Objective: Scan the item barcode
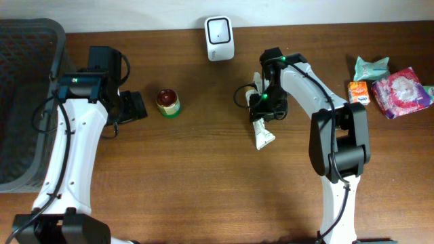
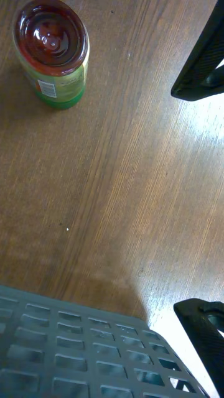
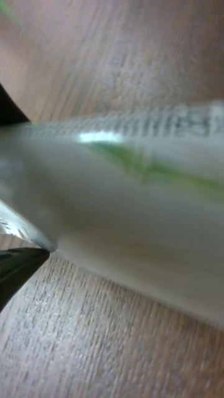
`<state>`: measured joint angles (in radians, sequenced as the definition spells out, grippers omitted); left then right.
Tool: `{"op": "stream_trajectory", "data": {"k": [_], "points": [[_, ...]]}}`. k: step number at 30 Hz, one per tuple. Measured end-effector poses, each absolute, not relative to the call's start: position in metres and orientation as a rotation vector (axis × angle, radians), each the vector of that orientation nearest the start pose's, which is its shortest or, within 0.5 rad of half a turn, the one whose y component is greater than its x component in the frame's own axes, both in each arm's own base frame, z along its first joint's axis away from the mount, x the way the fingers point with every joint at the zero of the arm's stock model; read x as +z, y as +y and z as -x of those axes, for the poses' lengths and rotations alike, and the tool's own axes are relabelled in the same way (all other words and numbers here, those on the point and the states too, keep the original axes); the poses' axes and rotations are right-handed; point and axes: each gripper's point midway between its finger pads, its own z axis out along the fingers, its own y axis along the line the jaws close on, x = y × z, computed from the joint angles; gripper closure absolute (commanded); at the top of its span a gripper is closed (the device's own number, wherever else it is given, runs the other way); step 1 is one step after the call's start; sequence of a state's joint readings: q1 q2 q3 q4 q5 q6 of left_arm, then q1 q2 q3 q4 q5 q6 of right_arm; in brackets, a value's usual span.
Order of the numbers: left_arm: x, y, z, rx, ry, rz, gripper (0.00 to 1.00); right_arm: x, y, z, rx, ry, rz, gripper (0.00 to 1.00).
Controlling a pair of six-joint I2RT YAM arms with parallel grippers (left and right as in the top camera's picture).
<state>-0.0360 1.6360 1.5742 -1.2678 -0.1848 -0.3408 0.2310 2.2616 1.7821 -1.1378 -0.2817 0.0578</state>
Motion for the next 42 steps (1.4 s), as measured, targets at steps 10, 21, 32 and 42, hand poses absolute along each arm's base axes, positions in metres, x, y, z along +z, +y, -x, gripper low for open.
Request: {"op": "stream_trajectory", "data": {"k": [10, 21, 32, 42], "points": [[0.186, 0.019, -0.344, 0.196, 2.826, 0.466, 0.01, 0.034, 0.162, -0.400, 0.623, 3.166, 0.244, 0.96], [0.186, 0.019, -0.344, 0.195, 2.826, 0.467, 0.01, 0.156, 0.214, -0.412, 1.074, 2.710, 0.607, 0.96], [0.186, 0.019, -0.344, 0.195, 2.826, 0.467, 0.01, 0.221, 0.244, -0.393, 1.411, 2.356, 0.834, 0.96], [0.186, 0.019, -0.344, 0.195, 2.826, 0.467, 0.01, 0.223, 0.224, -0.401, 1.431, 2.364, 0.752, 0.96]]}}
